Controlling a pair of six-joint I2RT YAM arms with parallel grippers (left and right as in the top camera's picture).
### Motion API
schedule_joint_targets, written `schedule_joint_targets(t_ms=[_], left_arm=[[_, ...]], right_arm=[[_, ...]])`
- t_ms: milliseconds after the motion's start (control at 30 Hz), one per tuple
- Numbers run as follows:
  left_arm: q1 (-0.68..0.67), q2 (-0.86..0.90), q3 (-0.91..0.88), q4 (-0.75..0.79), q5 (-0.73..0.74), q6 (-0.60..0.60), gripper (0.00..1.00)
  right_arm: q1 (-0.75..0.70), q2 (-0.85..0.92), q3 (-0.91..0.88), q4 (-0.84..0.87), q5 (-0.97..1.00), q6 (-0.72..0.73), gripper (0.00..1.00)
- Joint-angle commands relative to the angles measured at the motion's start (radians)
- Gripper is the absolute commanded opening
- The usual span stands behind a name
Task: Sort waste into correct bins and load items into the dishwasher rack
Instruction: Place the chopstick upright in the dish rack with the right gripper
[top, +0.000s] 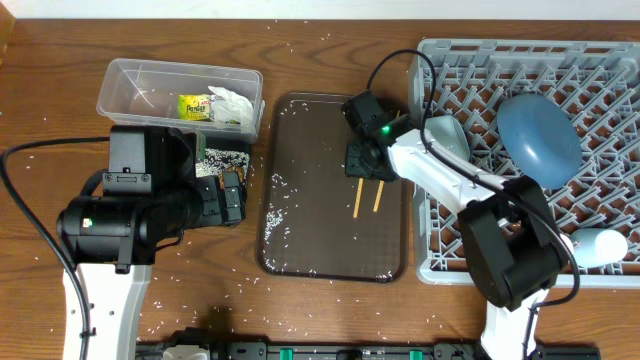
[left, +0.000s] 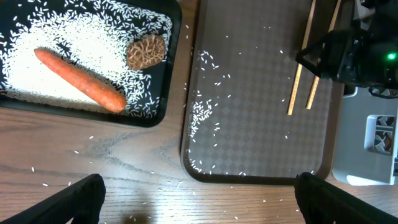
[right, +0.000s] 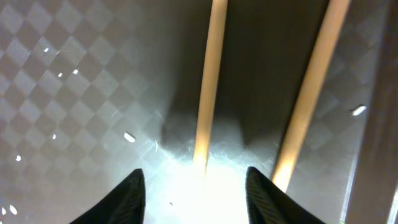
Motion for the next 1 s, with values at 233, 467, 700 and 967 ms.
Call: schedule_joint_targets(t_ms=[233,467,700,967], left_arm=[[0.006,0.001,0.002,-0.003,0.005,-0.009,0.98],[0.006,0.001,0.002,-0.003,0.005,-0.009,0.98],[0.006,0.001,0.002,-0.003,0.005,-0.009,0.98],[0.006,0.001,0.002,-0.003,0.005,-0.009,0.98]], right_arm=[[0.010,0.087,-0.004,0.038,0.017,0.060,0.17],[-0.001,0.029,-0.003,0.014,-0.005,0.012,0.01],[-0.024,-0.246,-0.003,-0.053,-0.025,-0.196,0.01],[-0.141,-0.515,-0.003,-0.202,0.177,-0.383,0.01]])
